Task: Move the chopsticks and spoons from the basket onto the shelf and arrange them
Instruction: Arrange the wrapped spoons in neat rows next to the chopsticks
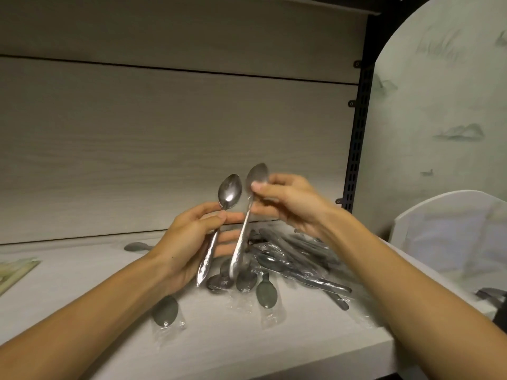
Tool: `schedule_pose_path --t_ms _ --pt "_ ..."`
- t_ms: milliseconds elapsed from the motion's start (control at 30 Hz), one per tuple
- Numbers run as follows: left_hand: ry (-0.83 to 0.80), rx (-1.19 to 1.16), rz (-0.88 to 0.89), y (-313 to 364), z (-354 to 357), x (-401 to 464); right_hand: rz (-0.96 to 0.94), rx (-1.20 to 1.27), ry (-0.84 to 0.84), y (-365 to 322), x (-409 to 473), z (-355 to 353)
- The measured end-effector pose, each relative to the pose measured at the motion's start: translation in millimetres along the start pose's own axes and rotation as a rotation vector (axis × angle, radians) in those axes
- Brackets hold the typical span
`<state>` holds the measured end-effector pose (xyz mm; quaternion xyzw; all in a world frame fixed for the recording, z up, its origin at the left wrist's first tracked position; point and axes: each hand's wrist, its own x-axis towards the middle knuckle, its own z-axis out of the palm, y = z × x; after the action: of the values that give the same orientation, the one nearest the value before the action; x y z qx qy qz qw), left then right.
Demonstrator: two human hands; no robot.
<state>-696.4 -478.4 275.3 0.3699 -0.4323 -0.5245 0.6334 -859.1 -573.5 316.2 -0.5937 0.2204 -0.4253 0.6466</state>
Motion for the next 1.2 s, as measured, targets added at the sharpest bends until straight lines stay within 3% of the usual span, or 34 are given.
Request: schedule_pose_path --t_ms 200,333,533,700,1033,1200 --pt "-0.070 0.092 -0.094 0 -1 -2 -0.099 -0.404 0.119 13 6 3" --pt "-0.073 0.132 -0.148 3 -5 1 -0.122 -0.527 0.087 19 8 -1" --pt "0.092 0.324 -0.075 7 -5 -3 -0.195 -0.677 0.091 25 15 -7" --pt "0.245 0.309 -0.062 5 -5 -2 -0.018 -1.300 -0.129 34 12 -25" --pt "0.211 0.469 -0.156 7 -7 -4 0.007 -1.359 -0.049 37 17 -33" --pt "0.173 0.451 -0.179 9 -3 -4 -0.121 -1.367 -0.002 34 15 -33"
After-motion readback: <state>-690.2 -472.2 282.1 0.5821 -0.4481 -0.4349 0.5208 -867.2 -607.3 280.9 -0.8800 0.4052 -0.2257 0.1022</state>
